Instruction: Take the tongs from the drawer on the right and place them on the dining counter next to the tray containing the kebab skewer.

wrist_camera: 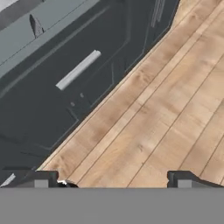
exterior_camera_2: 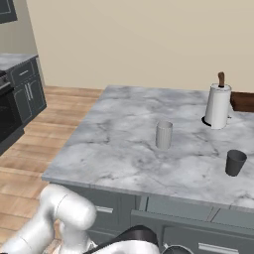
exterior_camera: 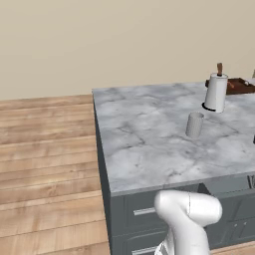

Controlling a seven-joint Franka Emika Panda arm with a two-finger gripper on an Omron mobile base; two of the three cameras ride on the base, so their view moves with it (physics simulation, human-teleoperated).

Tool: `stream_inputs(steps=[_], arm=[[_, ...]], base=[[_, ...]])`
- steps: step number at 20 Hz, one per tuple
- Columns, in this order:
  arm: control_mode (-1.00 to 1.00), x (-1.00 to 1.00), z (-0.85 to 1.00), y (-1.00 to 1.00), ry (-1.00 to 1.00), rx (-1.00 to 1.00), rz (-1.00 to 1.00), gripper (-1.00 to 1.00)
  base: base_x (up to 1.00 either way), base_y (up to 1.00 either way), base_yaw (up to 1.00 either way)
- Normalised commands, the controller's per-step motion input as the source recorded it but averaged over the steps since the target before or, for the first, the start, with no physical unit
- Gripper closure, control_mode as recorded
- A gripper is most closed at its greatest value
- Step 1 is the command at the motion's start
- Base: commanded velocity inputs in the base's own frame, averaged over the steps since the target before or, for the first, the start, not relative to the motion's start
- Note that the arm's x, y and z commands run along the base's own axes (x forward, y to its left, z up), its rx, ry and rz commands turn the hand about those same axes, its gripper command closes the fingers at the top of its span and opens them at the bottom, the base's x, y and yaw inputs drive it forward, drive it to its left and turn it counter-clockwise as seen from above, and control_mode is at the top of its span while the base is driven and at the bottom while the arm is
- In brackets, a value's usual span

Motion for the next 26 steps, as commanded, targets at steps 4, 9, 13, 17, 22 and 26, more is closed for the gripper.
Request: stream_inputs(steps=[4,9,13,17,22,26], arm=[[-1.0,0.28,0.0,1.0,0.34,-0.45,-0.06,-1.0],[-1.0,0.11,0.0,0.45,0.13,-0.19,-0.01,-1.0],[-1.0,0.03,0.01,-0.01,0.0,0.01,0.0,-1.0],[-1.0,0.17,0.3,-0.21,0.0,0.12,0.0,-1.0],[-1.0,0.56,0.79,-0.06,0.12,0.12,-0.03,-1.0],[-1.0,0.38,1.0,-0.05,0.13,0.13,0.0,-1.0]], base=[[0.0,0.0,0.0],[0.0,0.0,0.0],[0.0,0.0,0.0],[0.0,0.0,0.0],[0.0,0.0,0.0],[0.0,0.0,0.0]])
